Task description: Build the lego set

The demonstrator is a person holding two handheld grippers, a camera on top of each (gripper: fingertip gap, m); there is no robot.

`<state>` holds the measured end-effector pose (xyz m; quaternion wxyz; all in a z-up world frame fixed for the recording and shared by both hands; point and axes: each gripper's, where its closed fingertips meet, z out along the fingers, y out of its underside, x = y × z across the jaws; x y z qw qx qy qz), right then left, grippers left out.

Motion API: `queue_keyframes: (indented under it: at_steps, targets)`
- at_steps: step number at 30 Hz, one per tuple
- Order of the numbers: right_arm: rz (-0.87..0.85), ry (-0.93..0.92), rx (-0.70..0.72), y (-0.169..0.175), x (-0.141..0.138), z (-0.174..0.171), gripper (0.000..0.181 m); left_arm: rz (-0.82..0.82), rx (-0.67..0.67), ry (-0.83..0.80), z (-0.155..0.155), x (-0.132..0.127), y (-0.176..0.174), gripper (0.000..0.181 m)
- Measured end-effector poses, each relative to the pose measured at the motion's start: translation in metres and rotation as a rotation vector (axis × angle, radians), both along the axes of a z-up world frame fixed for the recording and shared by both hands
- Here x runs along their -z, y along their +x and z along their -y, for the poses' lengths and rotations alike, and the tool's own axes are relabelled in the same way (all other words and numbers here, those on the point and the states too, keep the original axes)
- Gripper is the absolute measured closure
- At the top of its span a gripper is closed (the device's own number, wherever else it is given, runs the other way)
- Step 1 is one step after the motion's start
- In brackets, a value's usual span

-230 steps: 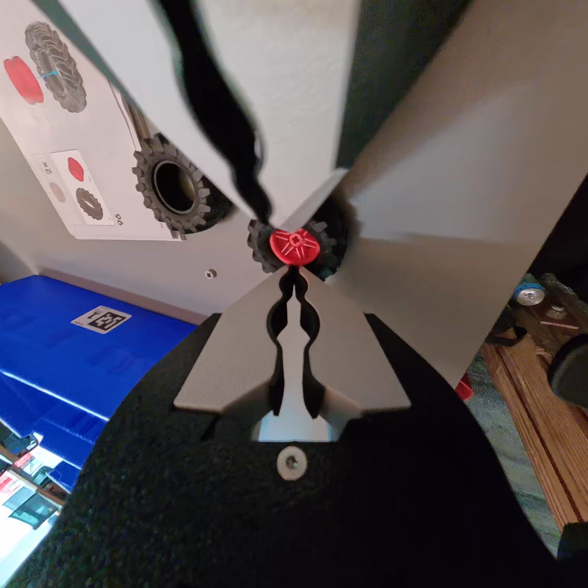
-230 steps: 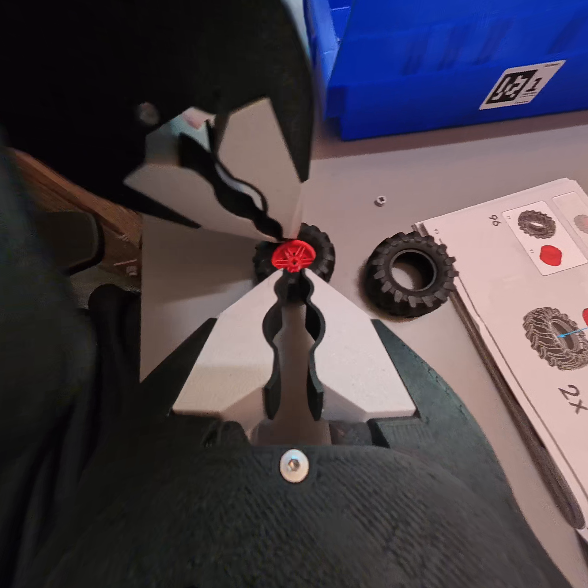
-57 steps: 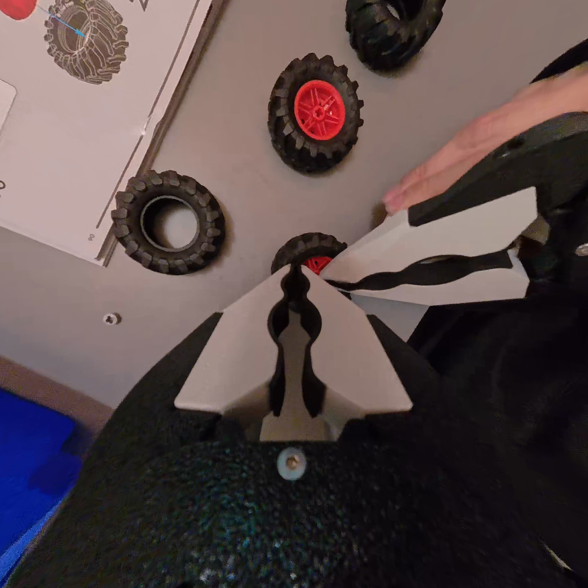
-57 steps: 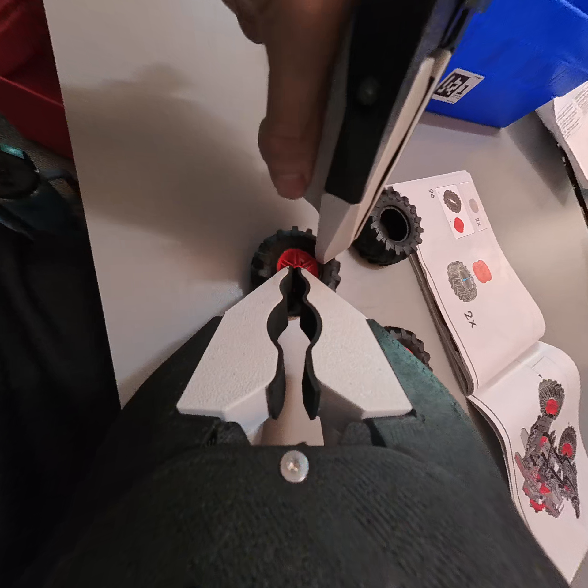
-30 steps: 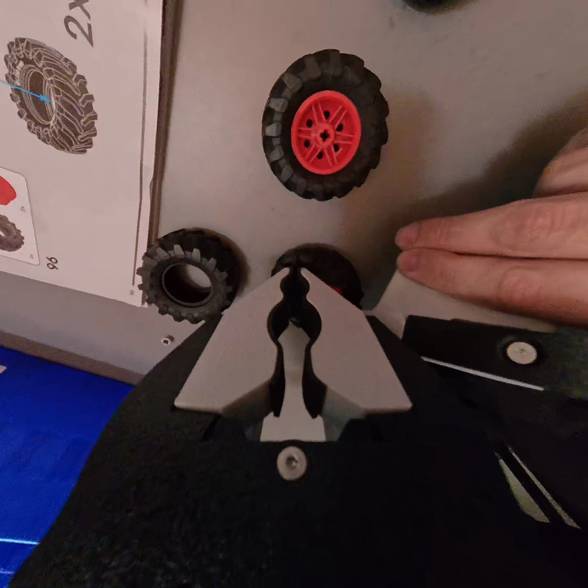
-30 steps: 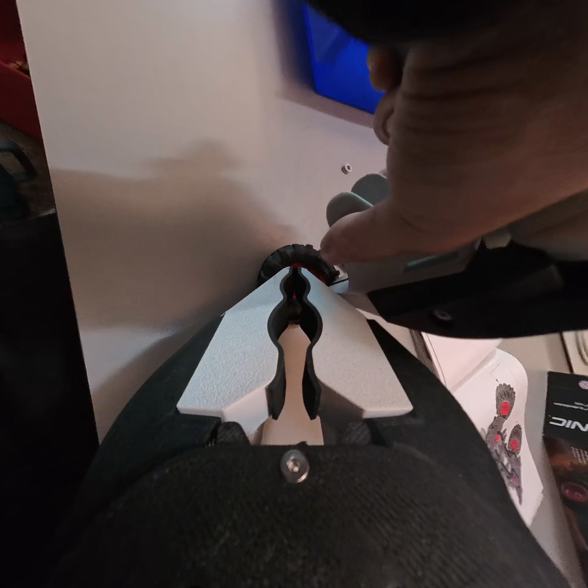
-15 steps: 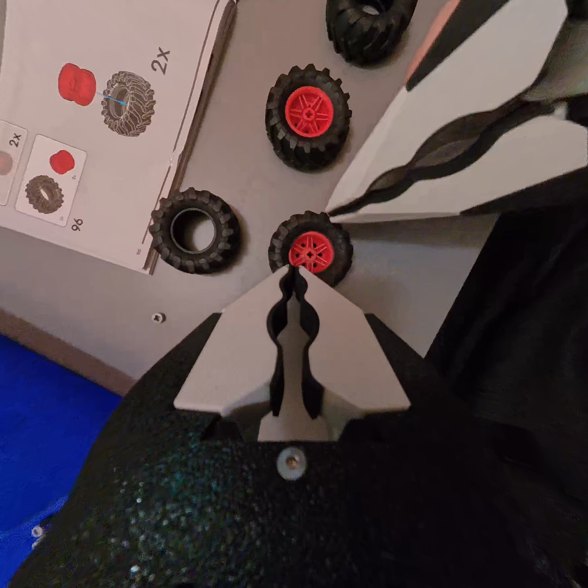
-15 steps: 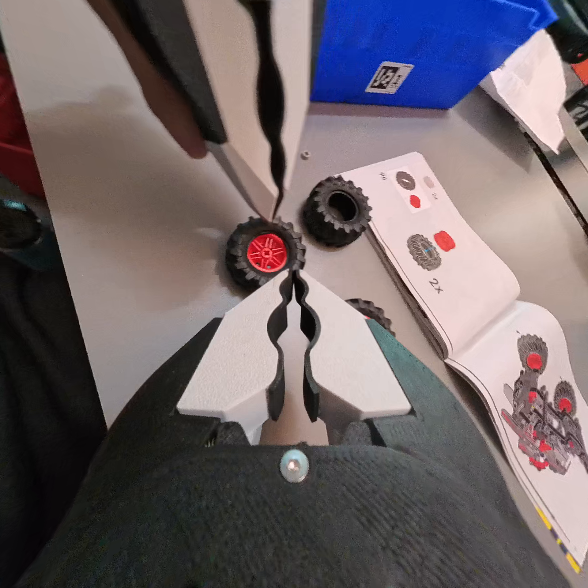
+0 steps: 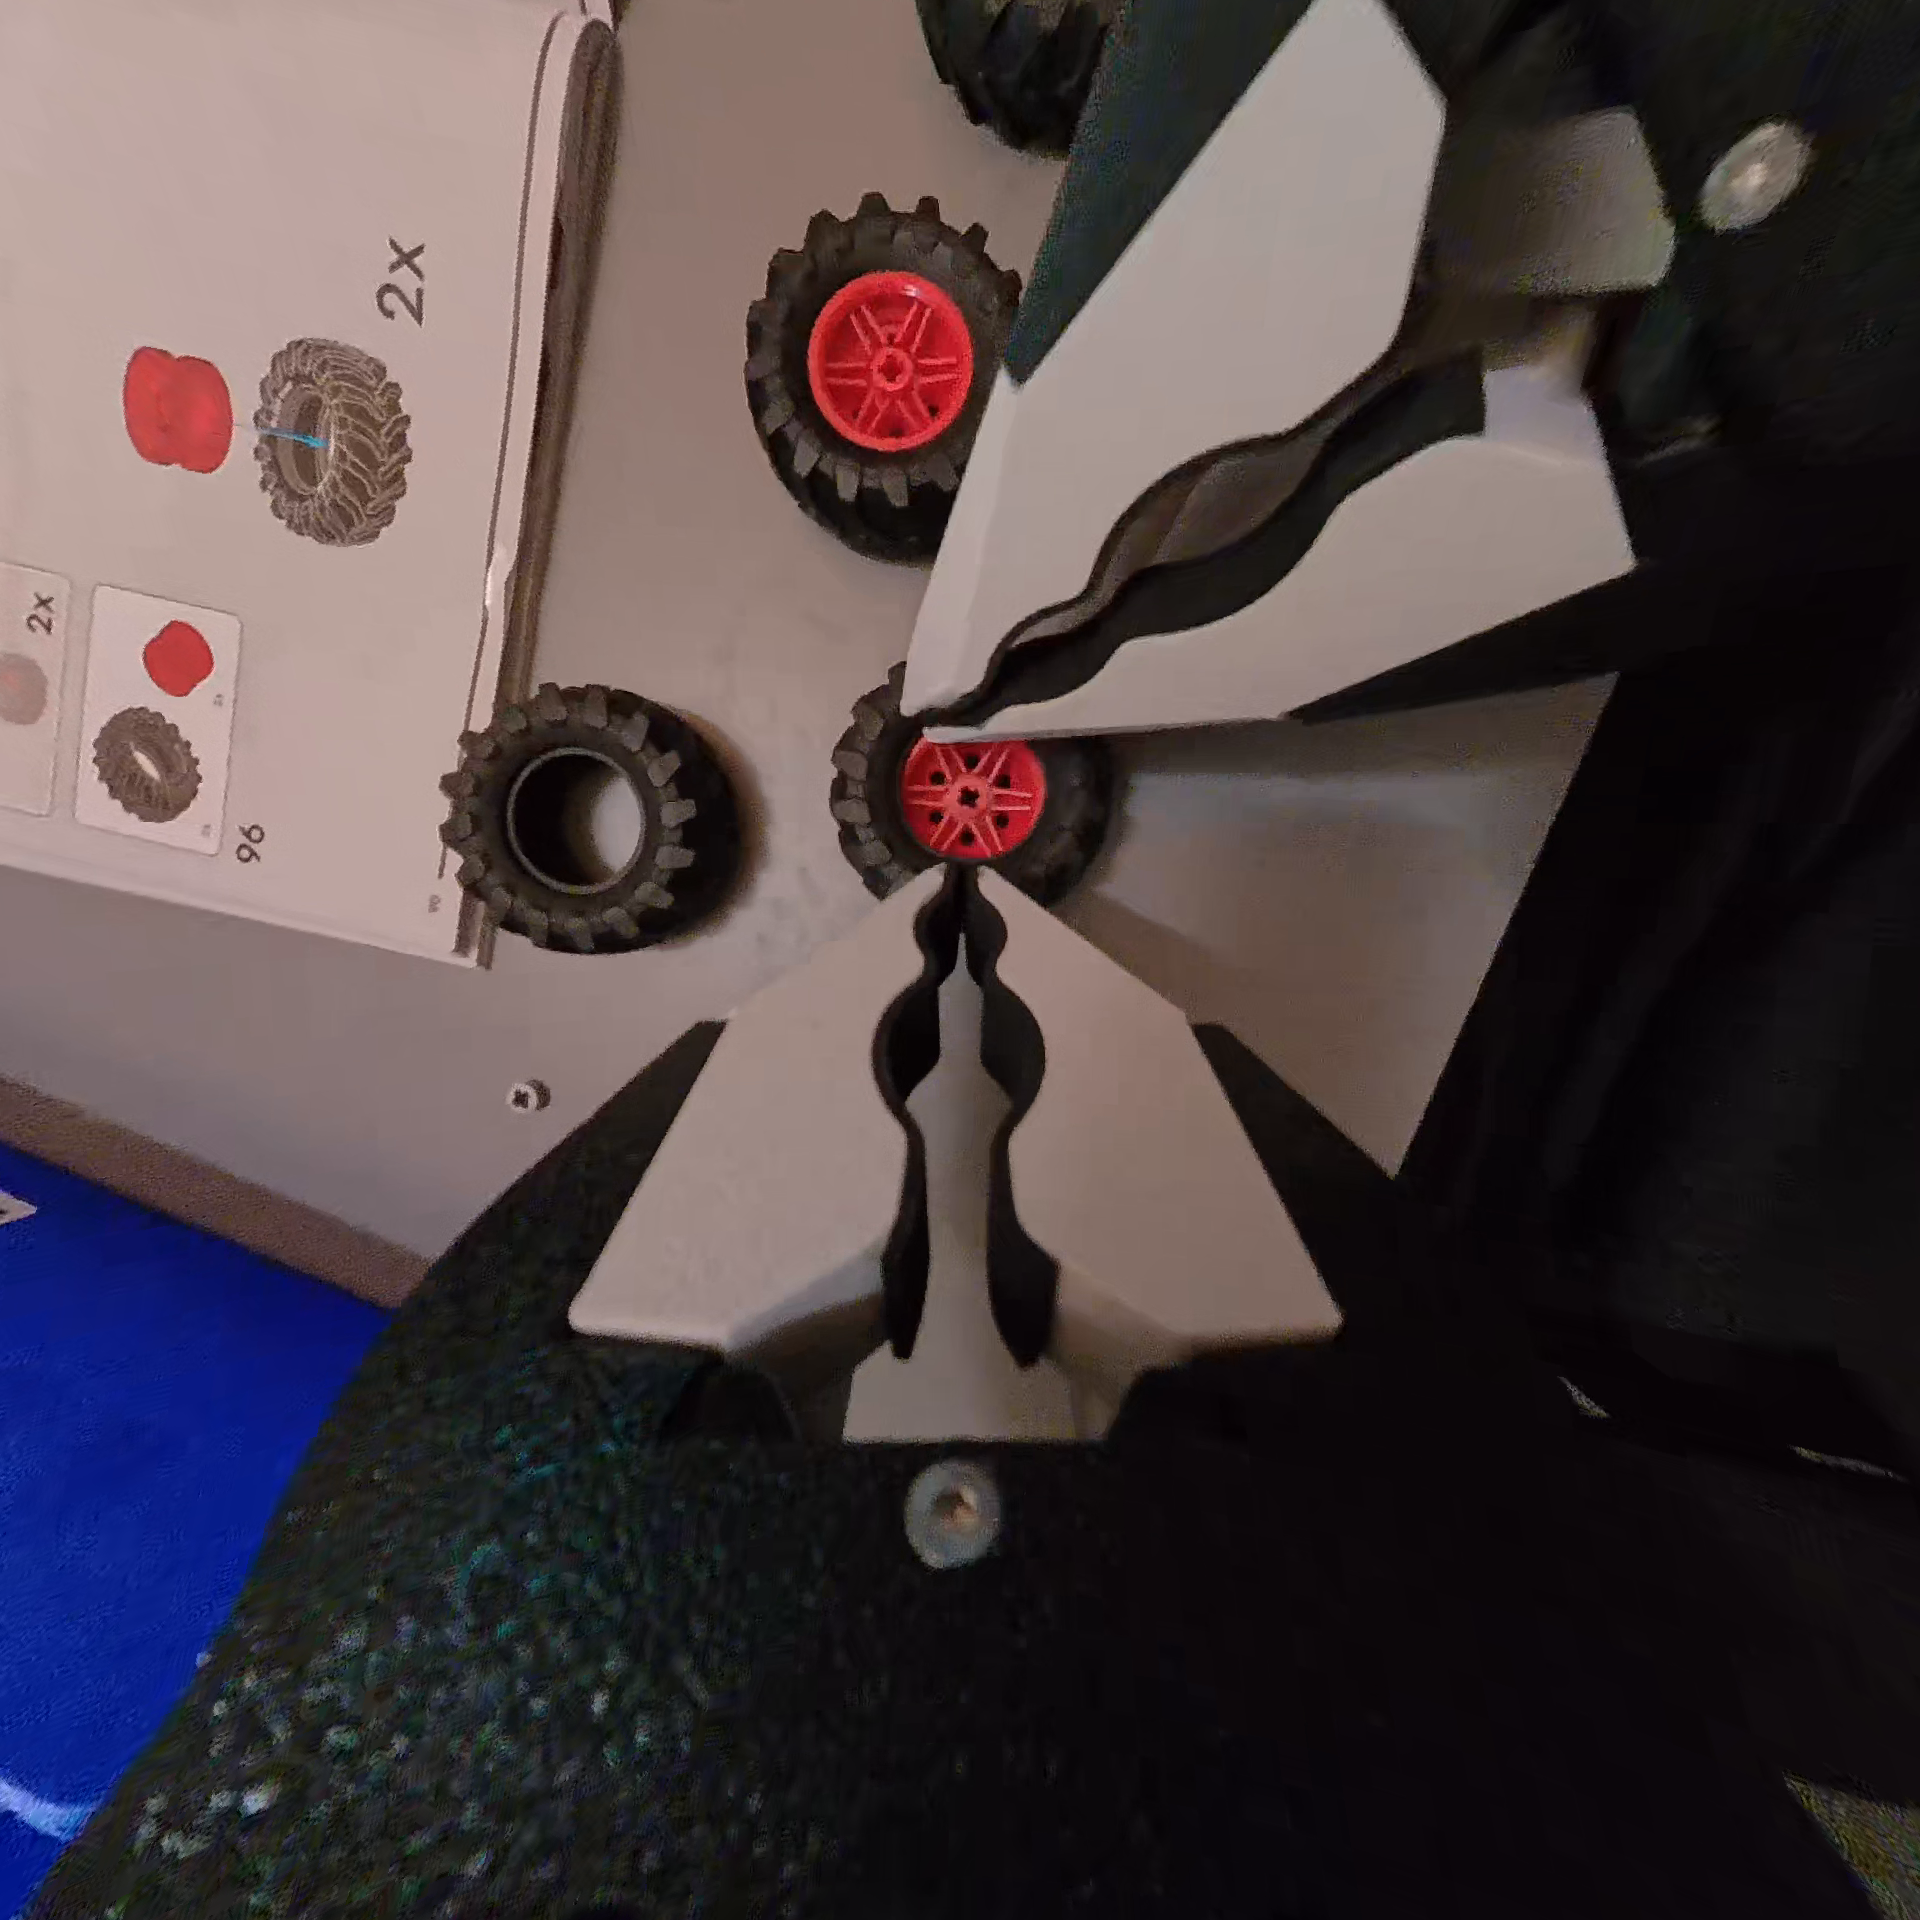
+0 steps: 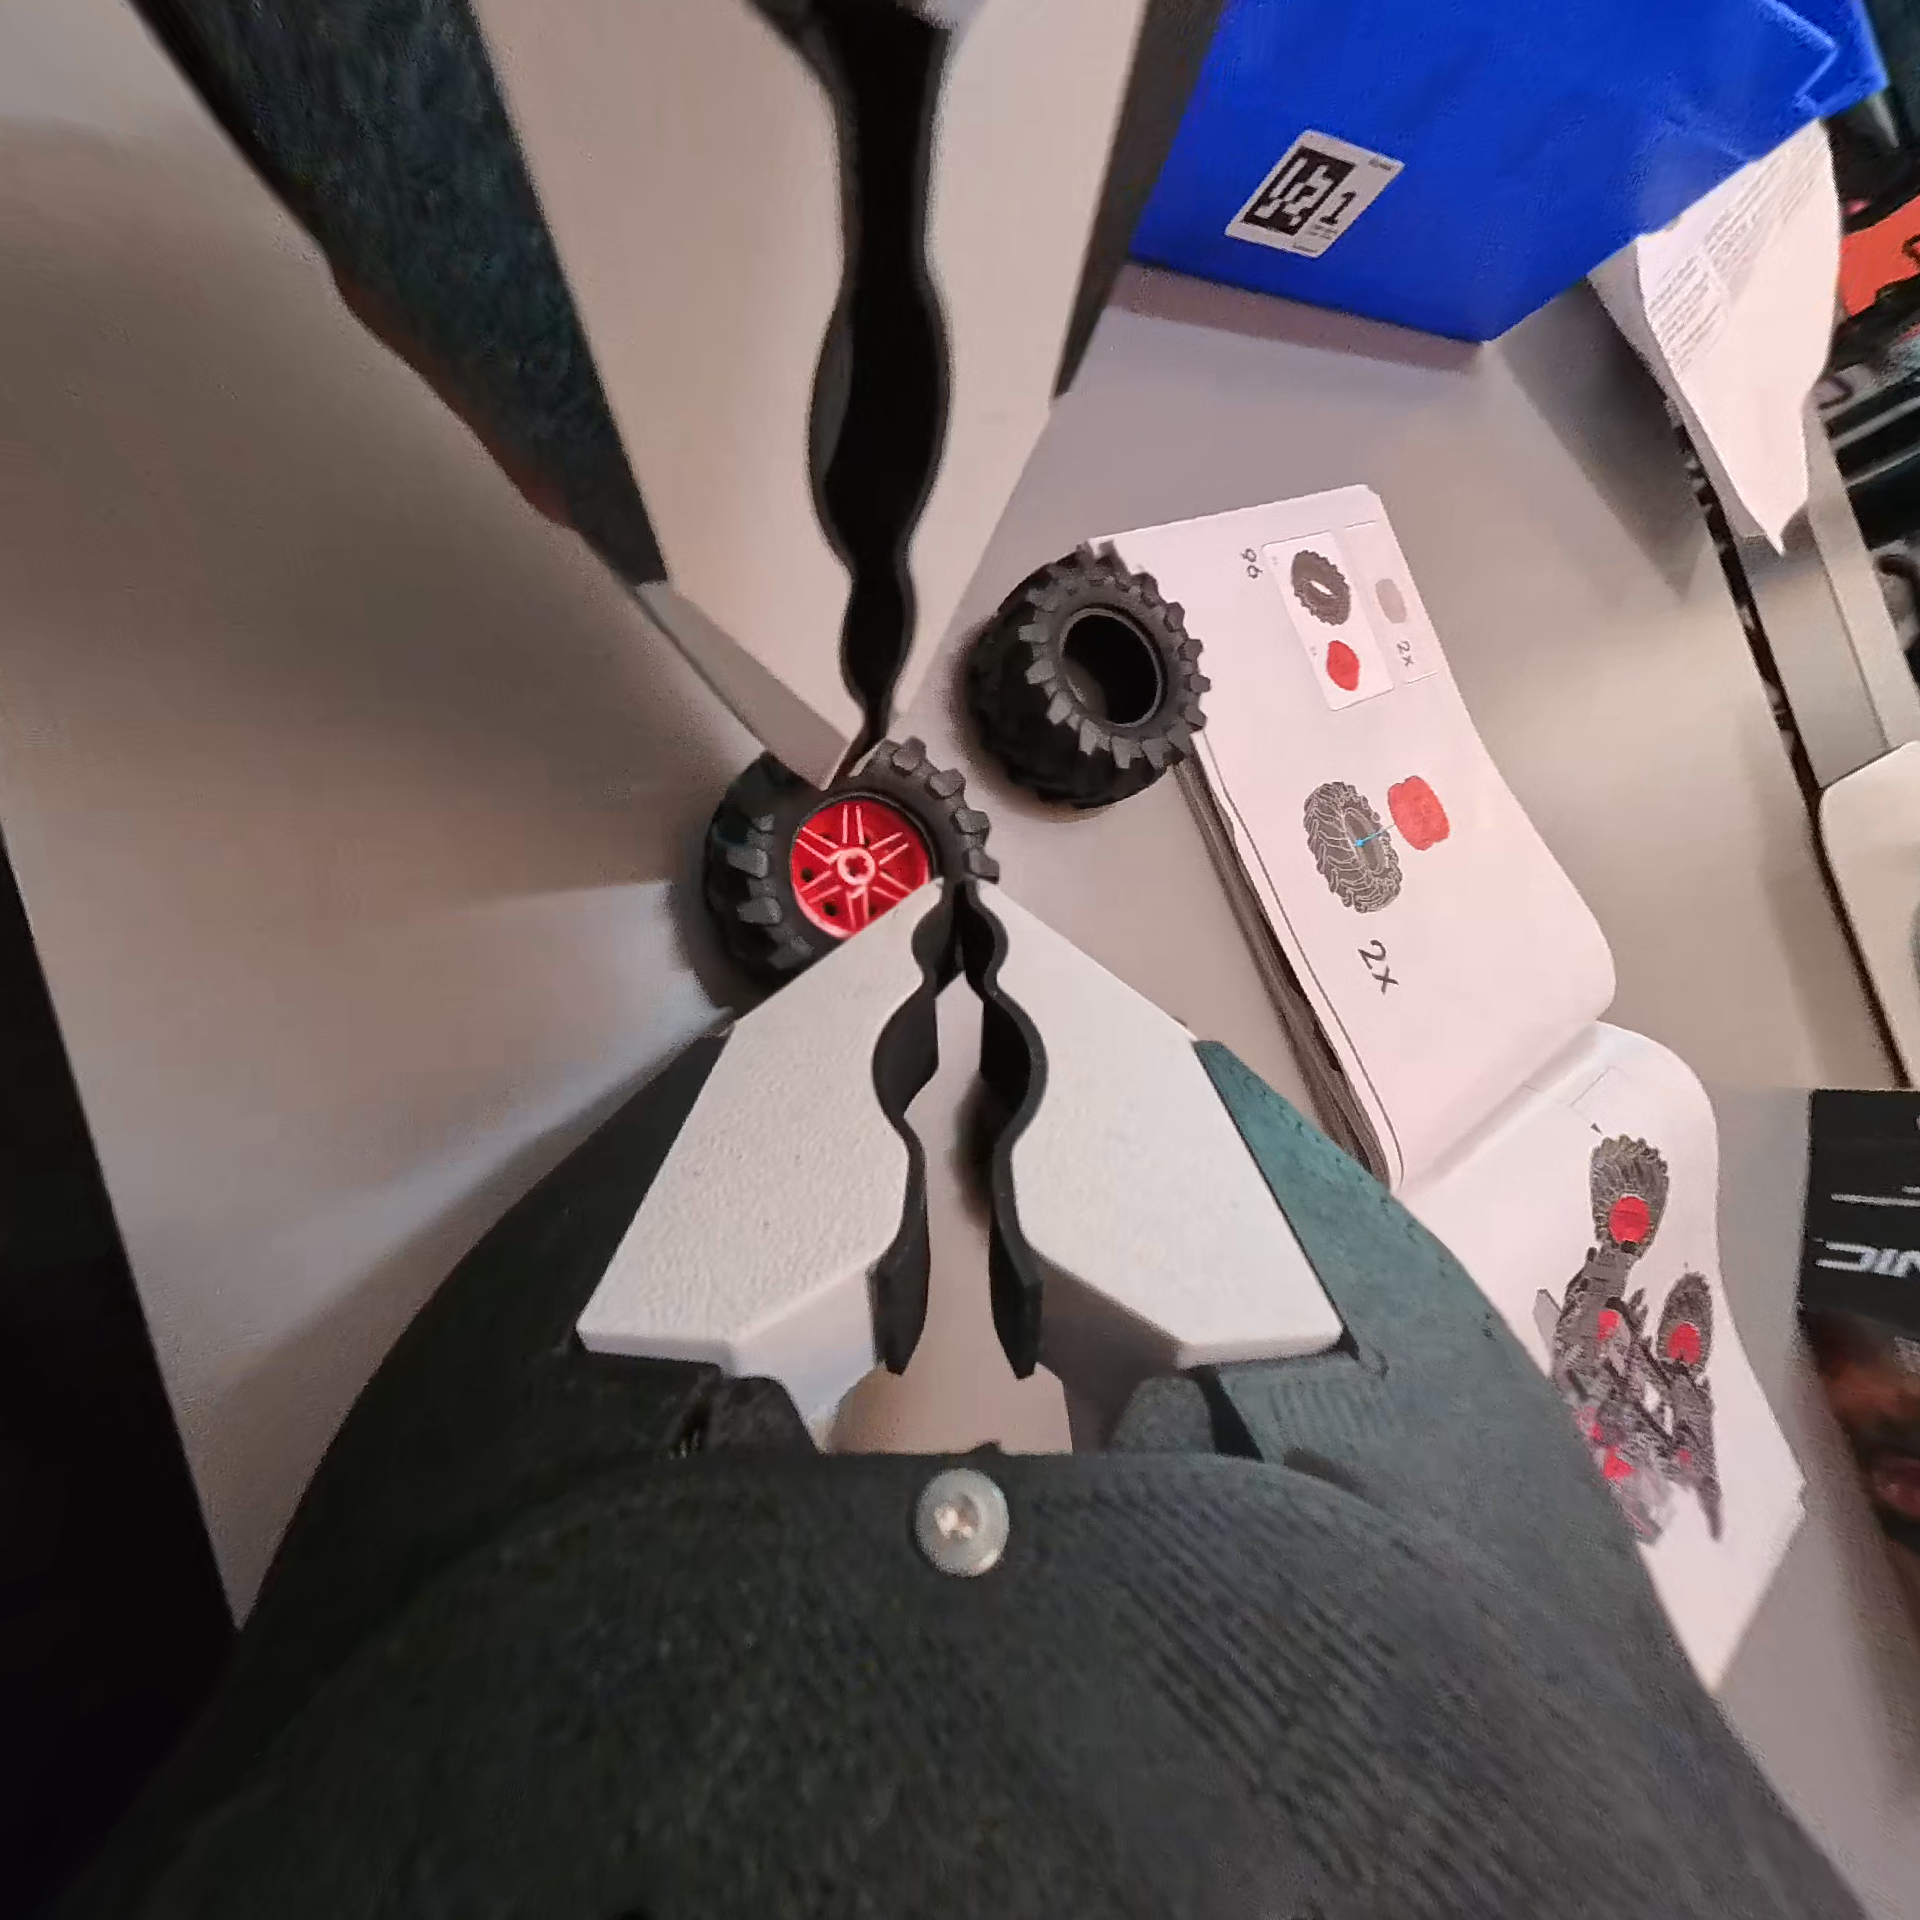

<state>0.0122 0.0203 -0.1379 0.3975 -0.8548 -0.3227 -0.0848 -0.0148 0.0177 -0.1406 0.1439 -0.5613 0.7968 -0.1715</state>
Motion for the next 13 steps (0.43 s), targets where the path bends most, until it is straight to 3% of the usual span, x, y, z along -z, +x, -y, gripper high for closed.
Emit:
queue_keyframes:
  at_steps: [5, 9, 13]
  targets:
    - [-0.106, -0.102, -0.065, -0.009, 0.008, 0.007, 0.181, 0.015, 0.021, -0.044, 0.009, 0.003, 0.004, 0.181]
    - [-0.046, -0.094, -0.087, -0.008, 0.010, 0.004, 0.181, 0.128, 0.101, 0.134, -0.003, 0.000, 0.009, 0.177]
    - [-0.099, -0.131, -0.062, -0.004, 0.009, 0.002, 0.181, 0.238, 0.288, 0.247, 0.000, -0.007, 0.009, 0.181]
